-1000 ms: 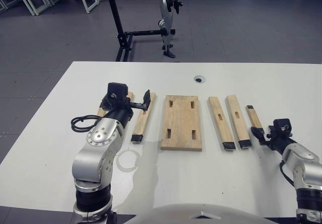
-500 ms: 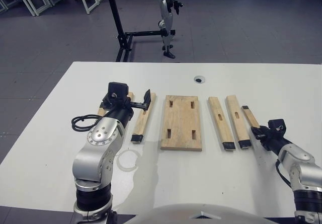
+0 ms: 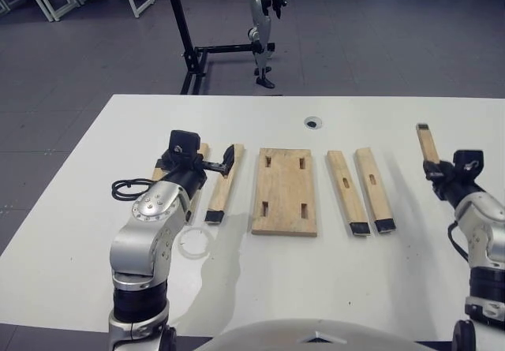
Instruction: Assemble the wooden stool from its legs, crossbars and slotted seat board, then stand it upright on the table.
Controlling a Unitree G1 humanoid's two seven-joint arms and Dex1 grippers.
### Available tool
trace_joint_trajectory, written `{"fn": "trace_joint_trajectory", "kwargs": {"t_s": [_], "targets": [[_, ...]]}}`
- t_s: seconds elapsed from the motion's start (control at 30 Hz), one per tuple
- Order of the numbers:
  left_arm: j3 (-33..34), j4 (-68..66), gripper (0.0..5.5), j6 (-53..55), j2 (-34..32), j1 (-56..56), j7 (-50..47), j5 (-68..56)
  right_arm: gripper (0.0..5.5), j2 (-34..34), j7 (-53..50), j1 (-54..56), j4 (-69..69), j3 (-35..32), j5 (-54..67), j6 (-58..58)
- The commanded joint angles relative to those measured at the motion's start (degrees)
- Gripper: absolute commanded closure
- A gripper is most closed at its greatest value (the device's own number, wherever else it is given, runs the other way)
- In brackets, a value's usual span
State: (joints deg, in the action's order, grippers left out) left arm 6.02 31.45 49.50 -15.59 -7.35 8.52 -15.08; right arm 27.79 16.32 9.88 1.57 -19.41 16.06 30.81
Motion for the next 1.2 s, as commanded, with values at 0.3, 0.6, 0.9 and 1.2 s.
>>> {"fn": "trace_joint_trajectory", "kwargs": {"t_s": [0.3,0.6,0.9,1.2], "targets": [[21.86,-15.74,0.0,23.87,16.47,-20.26,-3.92,-45.74,4.19,-13.06,1.55,8.42,-18.81,21.78,2.69,8.16],[16.6,-17.04,0.0,22.77,15.8,-18.63,-6.4,-47.03,4.19,-17.13,1.06,9.18,-23.76,25.79,3.91,12.55],[14.71,-18.73,0.0,19.5,14.93,-17.28,-7.01,-46.6,4.19,-17.05,1.82,4.11,-24.46,29.39,3.42,12.79],[11.92,-20.39,0.0,17.93,13.53,-14.92,-6.84,-45.82,4.19,-17.03,1.25,5.02,-23.83,28.52,3.28,12.64]]}}
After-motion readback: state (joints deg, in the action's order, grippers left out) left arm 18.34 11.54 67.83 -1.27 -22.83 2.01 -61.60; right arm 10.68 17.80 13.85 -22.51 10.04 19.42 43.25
